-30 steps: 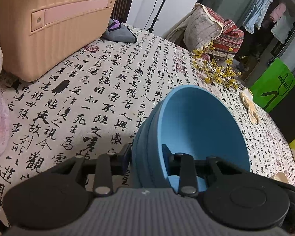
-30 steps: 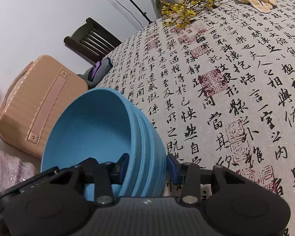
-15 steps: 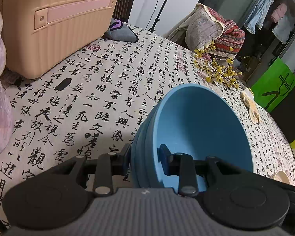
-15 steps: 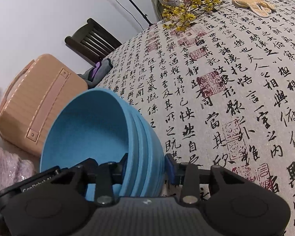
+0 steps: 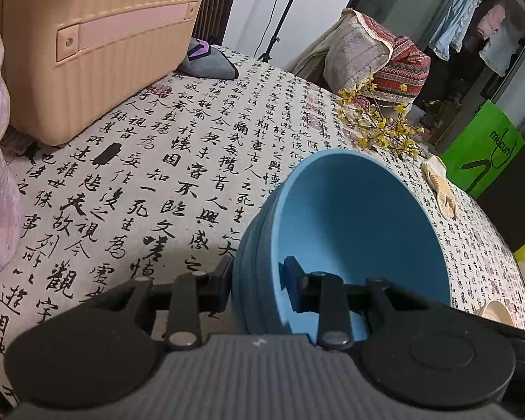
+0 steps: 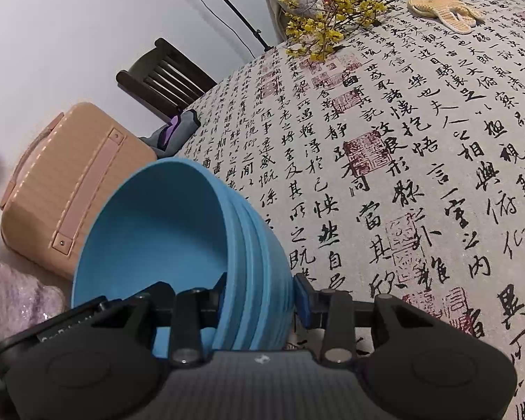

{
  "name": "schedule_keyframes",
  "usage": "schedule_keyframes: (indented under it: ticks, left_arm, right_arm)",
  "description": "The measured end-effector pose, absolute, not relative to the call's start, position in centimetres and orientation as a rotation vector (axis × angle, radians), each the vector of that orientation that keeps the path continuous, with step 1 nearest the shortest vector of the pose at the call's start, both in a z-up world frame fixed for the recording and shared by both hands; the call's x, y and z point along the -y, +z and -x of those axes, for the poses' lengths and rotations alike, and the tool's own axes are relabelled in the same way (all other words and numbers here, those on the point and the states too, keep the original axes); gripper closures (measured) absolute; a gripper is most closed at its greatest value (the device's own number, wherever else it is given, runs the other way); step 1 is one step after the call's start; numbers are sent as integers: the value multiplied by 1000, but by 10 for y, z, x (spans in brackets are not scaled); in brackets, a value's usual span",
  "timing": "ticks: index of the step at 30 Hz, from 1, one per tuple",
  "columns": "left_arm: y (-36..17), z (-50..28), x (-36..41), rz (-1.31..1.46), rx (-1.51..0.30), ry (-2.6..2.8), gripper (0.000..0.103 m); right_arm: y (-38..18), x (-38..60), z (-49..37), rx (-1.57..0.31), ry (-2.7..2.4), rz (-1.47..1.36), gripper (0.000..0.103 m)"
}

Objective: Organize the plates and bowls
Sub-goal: 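Lift the blue bowl stack with both grippers off the table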

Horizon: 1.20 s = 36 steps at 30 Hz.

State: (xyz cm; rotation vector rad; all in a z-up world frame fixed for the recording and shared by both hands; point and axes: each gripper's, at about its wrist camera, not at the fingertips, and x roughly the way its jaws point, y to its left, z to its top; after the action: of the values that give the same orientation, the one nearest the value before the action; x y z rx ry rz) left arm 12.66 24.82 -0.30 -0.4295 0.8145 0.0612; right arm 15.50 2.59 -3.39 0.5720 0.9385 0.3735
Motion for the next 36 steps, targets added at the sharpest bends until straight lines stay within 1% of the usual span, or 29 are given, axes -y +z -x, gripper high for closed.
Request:
schedule_keyframes:
  ticks: [36]
  left_arm:
    - [12, -111, -218, 405, -779, 26, 71]
  right_arm:
    - [-20, 6, -132, -888, 368, -587, 67]
